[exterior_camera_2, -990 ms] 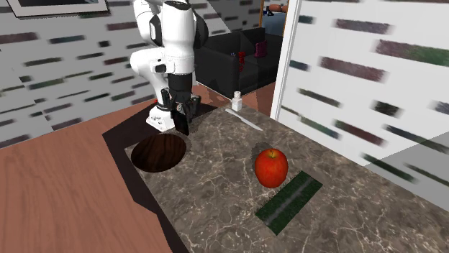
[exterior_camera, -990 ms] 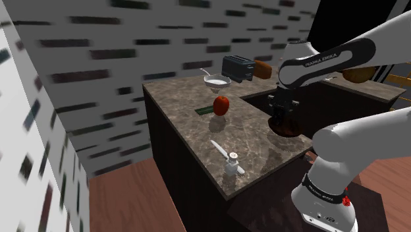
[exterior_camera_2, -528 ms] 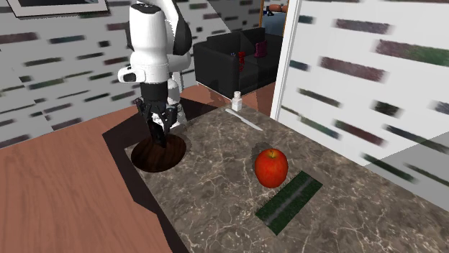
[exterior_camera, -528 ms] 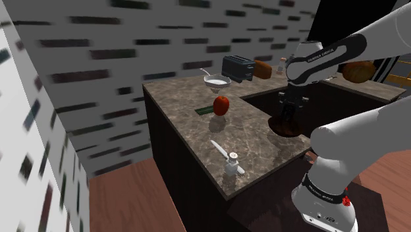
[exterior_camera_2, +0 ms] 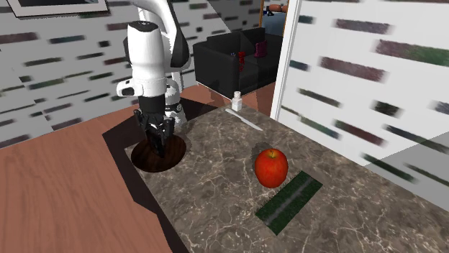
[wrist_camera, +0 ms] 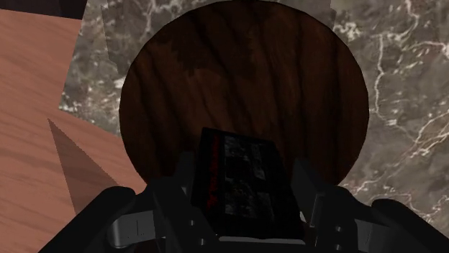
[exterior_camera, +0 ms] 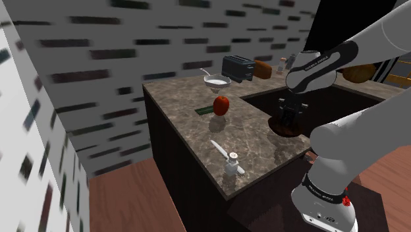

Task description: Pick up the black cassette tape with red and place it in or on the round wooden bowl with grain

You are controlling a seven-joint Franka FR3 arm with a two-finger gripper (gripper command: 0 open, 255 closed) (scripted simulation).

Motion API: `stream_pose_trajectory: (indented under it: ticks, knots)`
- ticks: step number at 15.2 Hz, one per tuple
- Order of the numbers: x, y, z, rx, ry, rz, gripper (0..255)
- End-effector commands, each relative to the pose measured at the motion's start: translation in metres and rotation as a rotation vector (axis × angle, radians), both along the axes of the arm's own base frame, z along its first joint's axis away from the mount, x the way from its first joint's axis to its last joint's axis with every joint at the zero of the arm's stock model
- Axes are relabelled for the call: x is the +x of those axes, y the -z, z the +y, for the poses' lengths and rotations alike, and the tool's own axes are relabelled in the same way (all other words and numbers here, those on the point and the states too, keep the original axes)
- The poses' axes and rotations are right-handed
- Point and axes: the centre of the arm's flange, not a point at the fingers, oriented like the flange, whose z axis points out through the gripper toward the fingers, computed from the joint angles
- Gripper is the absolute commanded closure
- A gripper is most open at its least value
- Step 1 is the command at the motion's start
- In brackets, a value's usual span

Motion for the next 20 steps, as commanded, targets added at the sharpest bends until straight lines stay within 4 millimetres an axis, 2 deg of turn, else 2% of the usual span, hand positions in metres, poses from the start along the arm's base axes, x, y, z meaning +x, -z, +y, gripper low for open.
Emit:
stream_pose_trajectory:
  ticks: [1, 6, 14, 15, 20]
  knots:
    - [0.0, 0.01, 0.001, -0.001, 0.0, -0.001, 255]
    - [0.0, 0.038, 0.001, -0.001, 0.0, -0.001, 255]
    - [0.0, 0.038, 0.001, -0.001, 0.0, -0.001, 255]
    - [0.0, 0.038, 0.0, -0.001, 0.0, -0.001, 0]
    - [0.0, 0.038, 0.001, -0.001, 0.0, -0.001, 0]
